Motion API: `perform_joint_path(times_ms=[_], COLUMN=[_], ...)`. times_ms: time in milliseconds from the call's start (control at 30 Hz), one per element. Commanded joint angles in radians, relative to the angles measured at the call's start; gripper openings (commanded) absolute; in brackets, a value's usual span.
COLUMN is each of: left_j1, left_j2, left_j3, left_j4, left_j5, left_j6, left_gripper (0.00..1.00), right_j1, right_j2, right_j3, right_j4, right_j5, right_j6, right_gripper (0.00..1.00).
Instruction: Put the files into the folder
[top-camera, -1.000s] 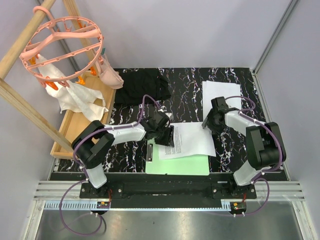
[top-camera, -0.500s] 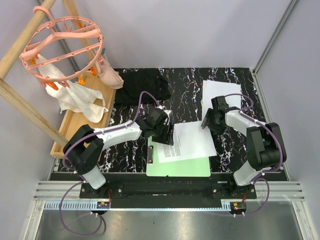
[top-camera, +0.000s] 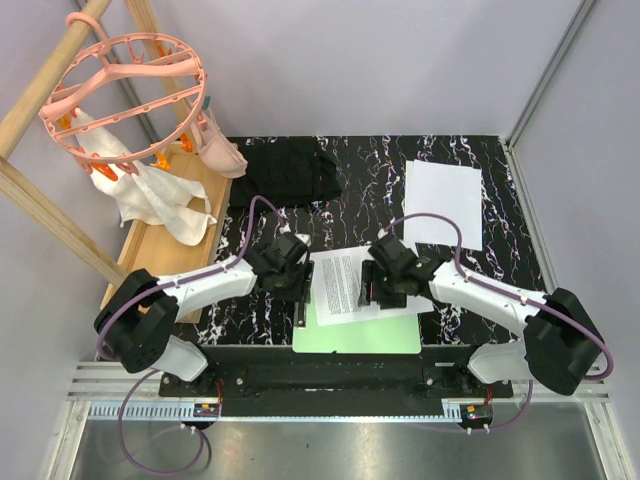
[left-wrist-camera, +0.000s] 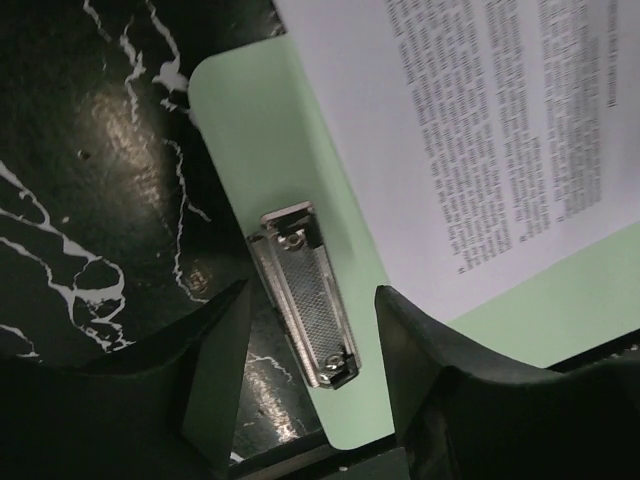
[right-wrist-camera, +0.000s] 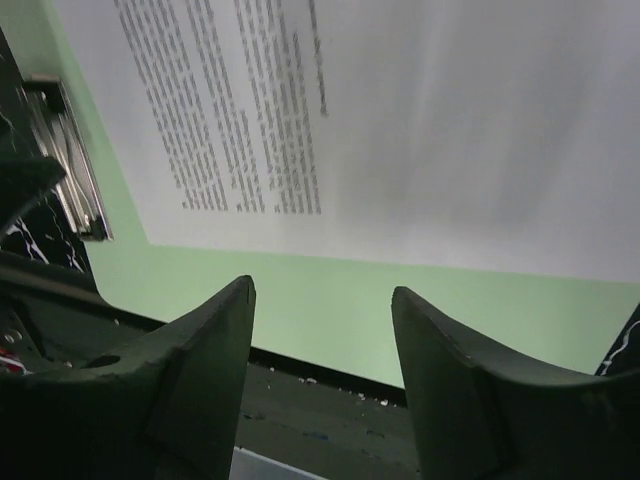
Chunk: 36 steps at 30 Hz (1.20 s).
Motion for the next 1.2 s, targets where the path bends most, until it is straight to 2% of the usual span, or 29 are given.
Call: perform_joint_path(times_ms=[0,100,233,433,600,767,933,967,1000,1067,1167], left_j1=[0.012,0.018,0.05,0.113,0.19,0.271,0.296,0.296,0.296,0.296,0.296], left_j2=[-0.001,0.028,0.064,0.059,0.091,0.09,0.064,0.047,0.038,0.02,-0.023], left_j3=[-0.036,-0.041,-0.059,-0.058,-0.038,-0.01,0.028,0.033,0.036,0.056,0.07], left_j4=[-0.006,0.004,0.028,0.04,0.062,0.06,0.028,0.021,0.016,-0.015,-0.035], left_j5=[-0.074,-0.076,-0.062,-0.044,-0.002,-0.027,-0.033,-0.036,-0.062,-0.076,-0.074], left_j6=[-0.025,-0.028,-0.037,-0.039,-0.02,0.001,0.029,0.032,0.036,0.046,0.061], left_gripper=[0.52,0.48,0.35,0.24,0.12,0.07,0.1,0.12,0.19,0.27,0.35], right_j1=[0.109,0.127,0.129,0.129,0.127,0.121,0.121,0.112,0.103,0.078,0.015], right_j2=[-0.017,0.018,0.086,0.193,0.355,0.472,0.44,0.413,0.399,0.368,0.386], right_j3=[-0.016,-0.036,-0.059,-0.053,0.089,0.263,0.329,0.333,0.335,0.337,0.388], right_j4=[-0.024,0.04,0.135,0.217,0.214,0.154,0.091,0.081,0.067,0.064,0.06], right_j5=[-0.002,-0.032,-0.036,-0.007,0.012,0.013,0.023,0.026,0.026,0.026,0.059], right_j6=[0.145,0.166,0.198,0.215,0.125,0.05,0.004,-0.021,-0.032,-0.059,-0.174], right_gripper=[0.63,0.59,0.57,0.57,0.57,0.58,0.59,0.61,0.64,0.76,0.85])
